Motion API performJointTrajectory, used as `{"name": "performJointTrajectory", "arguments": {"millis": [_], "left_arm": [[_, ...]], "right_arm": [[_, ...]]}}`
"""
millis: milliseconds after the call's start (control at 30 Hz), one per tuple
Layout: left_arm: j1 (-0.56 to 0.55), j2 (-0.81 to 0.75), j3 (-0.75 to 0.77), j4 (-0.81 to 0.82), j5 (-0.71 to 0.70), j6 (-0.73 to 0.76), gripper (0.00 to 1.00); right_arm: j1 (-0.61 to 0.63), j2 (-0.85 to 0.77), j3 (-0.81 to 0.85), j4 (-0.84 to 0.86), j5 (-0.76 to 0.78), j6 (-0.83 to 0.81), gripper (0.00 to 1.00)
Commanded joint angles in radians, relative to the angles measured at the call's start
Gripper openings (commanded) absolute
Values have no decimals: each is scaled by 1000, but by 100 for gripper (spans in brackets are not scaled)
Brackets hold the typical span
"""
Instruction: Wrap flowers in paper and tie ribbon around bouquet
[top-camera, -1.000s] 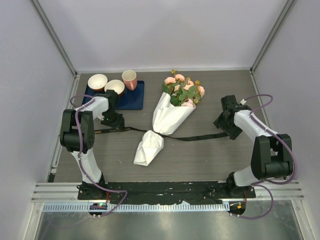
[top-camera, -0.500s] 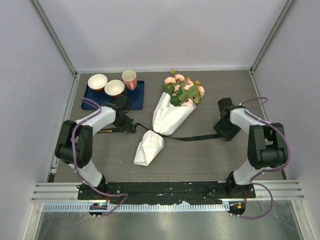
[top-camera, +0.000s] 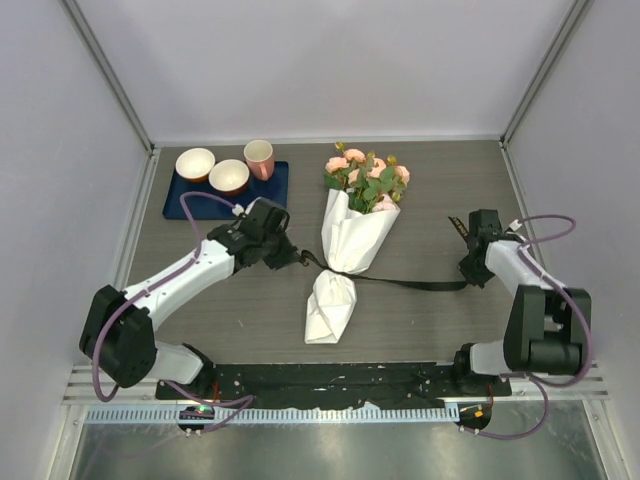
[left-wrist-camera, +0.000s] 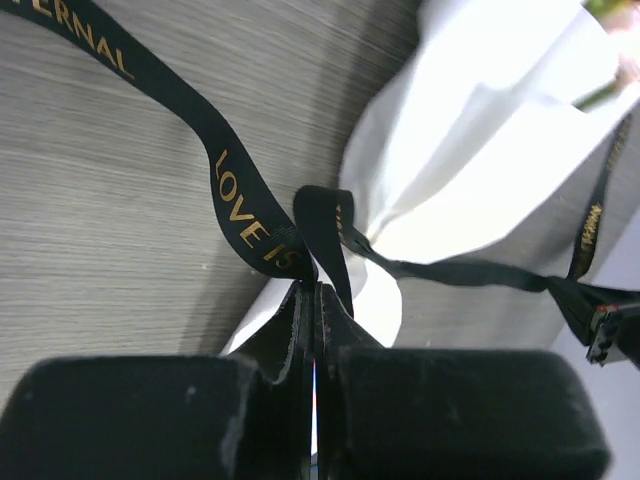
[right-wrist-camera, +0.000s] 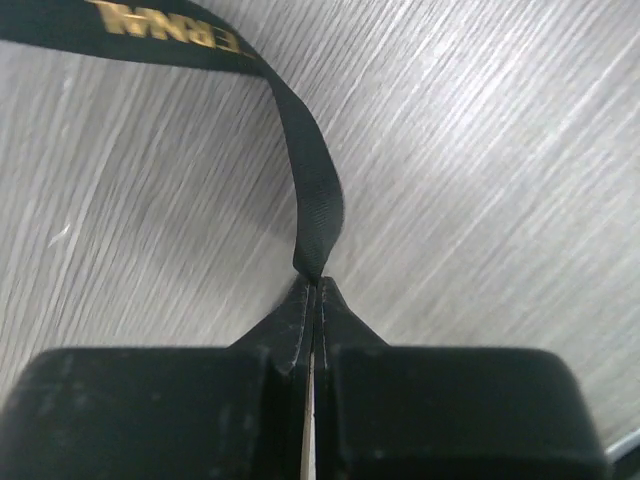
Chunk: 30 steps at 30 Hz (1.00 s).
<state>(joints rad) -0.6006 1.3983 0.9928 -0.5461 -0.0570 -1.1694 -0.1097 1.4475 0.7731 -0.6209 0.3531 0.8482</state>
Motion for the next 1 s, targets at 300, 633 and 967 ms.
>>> {"name": "performJointTrajectory", "arguments": {"millis": [300,633,967], "left_arm": [[-62,-18,0,279,278,183,0],[-177,-148,-259,508,143,67,0],[-252,-283,-400,580,8,39,0]], "right_arm": [[414,-332,141,96,-340,-281,0],[682,-58,415,351,-531,-138,0],[807,289,632,348,-730,-136,0]]}}
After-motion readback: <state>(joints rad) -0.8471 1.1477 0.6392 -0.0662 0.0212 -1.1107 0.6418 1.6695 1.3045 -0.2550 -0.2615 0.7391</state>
